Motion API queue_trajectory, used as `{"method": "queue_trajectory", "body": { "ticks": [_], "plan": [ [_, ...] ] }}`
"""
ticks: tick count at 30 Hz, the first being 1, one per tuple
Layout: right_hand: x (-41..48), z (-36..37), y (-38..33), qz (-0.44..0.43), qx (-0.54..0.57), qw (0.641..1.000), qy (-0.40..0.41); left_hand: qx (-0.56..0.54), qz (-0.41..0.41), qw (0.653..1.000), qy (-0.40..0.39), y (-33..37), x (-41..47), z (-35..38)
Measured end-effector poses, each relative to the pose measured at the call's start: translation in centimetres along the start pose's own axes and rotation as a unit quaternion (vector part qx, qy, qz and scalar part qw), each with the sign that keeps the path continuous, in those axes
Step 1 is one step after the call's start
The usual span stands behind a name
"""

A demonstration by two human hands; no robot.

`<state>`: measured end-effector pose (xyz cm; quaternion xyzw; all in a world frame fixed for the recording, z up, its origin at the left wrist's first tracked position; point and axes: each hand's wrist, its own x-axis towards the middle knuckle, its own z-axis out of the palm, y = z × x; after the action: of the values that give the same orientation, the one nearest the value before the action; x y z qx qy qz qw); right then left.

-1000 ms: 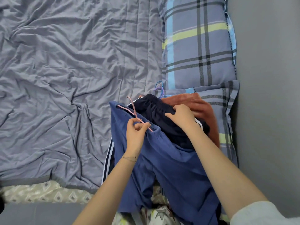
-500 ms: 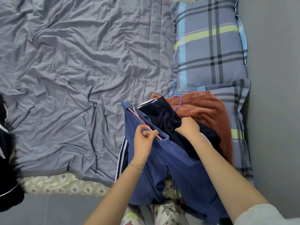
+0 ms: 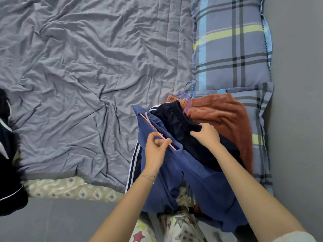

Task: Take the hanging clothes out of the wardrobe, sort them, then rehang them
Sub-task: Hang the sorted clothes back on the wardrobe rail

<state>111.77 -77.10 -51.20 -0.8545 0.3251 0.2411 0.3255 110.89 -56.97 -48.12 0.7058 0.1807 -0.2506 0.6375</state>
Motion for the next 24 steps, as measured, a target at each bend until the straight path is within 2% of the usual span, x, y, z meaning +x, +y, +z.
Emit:
{"method": "queue_trajectory", "body": {
  "ticks": [4,7,12,16,24],
  "plan": [
    [-2.7,-1.4,-2.0,-0.013,0.112,0.993,-0.037,-0.019,0.013,1.0,-0.015,2.1,-0.8,-0.7],
    [-5.5,-2.0,-3.6,-0.009,0.228,0.973,-0.042,-0.043,0.026,0.998,-0.044,3.6,-1.7,-2.2],
    [-11.2,-1.2,-6.7,0.019,0.317,0.948,-0.023,-0.073,0.037,0.993,-0.082,6.0,-3.3,-6.0],
    [-16.8,0.4,-9.0,0.039,0.383,0.923,0.027,-0.045,0.047,0.986,-0.157,8.5,-5.4,-9.0],
    [-31.2,3.8,-11.9,0.097,0.526,0.824,0.188,0.077,0.082,0.935,-0.335,12.4,-10.8,-14.8]
  ]
}}
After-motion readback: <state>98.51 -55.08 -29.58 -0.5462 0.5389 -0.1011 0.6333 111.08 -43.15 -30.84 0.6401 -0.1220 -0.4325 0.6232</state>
